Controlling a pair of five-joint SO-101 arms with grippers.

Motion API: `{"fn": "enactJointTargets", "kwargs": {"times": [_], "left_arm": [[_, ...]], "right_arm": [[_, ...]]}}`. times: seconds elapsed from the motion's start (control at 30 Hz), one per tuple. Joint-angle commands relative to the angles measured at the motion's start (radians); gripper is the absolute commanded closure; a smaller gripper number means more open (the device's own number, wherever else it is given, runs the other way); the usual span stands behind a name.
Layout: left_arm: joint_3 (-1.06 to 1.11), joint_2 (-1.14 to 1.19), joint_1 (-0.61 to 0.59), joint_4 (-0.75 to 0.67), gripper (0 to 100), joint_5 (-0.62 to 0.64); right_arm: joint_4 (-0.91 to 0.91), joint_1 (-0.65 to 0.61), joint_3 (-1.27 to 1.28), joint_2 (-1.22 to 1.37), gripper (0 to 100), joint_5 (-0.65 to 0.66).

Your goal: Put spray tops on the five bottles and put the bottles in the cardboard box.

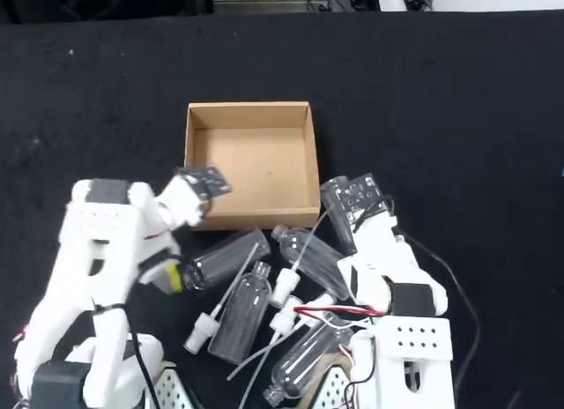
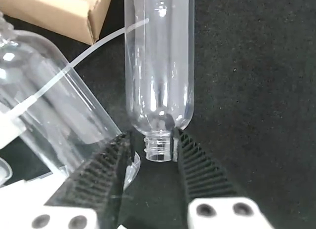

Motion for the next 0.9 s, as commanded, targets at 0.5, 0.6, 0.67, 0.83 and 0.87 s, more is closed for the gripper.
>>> {"fn": "enactJointTargets", "kwargs": {"times": [0.5,0.6,0.67,0.83,0.87], "left_arm": [[0.134,0.003,0.372,-0.419,76,0.419],[0.140,0.003,0.378,-0.456,76,0.445],[0.142,0.005,0.372,-0.477,76,0.453],[0.170,0.055,0.371,-0.542,76,0.456],[0.166,0.081,0.371,-0.545,76,0.456]], "right_arm": [[-0.023,-0.014,-0.002,-0.016,88.1,0.006],[-0.023,-0.011,-0.002,-0.016,88.1,0.006],[-0.023,-0.009,-0.002,-0.016,88.1,0.006],[-0.023,-0.009,-0.002,-0.016,88.1,0.006],[-0.023,-0.009,-0.002,-0.016,88.1,0.006]]}}
